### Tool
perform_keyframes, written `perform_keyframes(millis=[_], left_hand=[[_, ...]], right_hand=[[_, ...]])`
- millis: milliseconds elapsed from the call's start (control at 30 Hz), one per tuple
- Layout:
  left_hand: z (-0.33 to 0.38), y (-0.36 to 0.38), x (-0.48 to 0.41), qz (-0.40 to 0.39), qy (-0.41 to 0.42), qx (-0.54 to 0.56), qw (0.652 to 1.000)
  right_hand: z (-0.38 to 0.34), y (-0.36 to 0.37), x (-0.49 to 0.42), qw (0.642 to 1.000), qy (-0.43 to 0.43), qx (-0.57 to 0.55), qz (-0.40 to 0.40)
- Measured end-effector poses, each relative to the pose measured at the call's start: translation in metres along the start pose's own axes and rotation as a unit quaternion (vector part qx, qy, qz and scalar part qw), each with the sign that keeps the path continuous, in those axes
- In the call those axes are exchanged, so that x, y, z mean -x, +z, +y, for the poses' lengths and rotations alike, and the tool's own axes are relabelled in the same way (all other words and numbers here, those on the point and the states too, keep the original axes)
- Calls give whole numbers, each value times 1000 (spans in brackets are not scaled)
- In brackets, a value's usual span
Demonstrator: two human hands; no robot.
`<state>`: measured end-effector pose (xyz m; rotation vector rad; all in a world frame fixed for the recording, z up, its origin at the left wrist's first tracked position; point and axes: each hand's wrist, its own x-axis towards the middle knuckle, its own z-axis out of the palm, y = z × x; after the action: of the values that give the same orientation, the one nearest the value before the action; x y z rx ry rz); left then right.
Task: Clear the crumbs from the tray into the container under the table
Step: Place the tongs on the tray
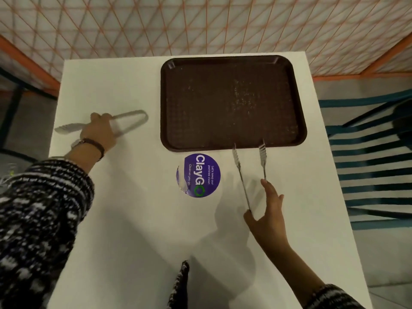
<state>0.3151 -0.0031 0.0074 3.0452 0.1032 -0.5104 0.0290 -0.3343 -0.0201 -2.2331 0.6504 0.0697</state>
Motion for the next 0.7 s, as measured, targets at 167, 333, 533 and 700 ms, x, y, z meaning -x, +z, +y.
perform_keyframes(millis=[167,333,533,700], left_hand=[[-44,35,75,17,29,52,998],[-45,60,135,2,38,105,994],[-10,78,187,21,18,134,991],[16,105,210,63,-73,227,969]], right_hand=[[-13,-10,-34,1000,-24,-9,6],[-41,-26,-120,994,-110,-10,24],[-64,-22,-220,994,-94,52,7],[-54,-3,-233,991,-76,113,-1]])
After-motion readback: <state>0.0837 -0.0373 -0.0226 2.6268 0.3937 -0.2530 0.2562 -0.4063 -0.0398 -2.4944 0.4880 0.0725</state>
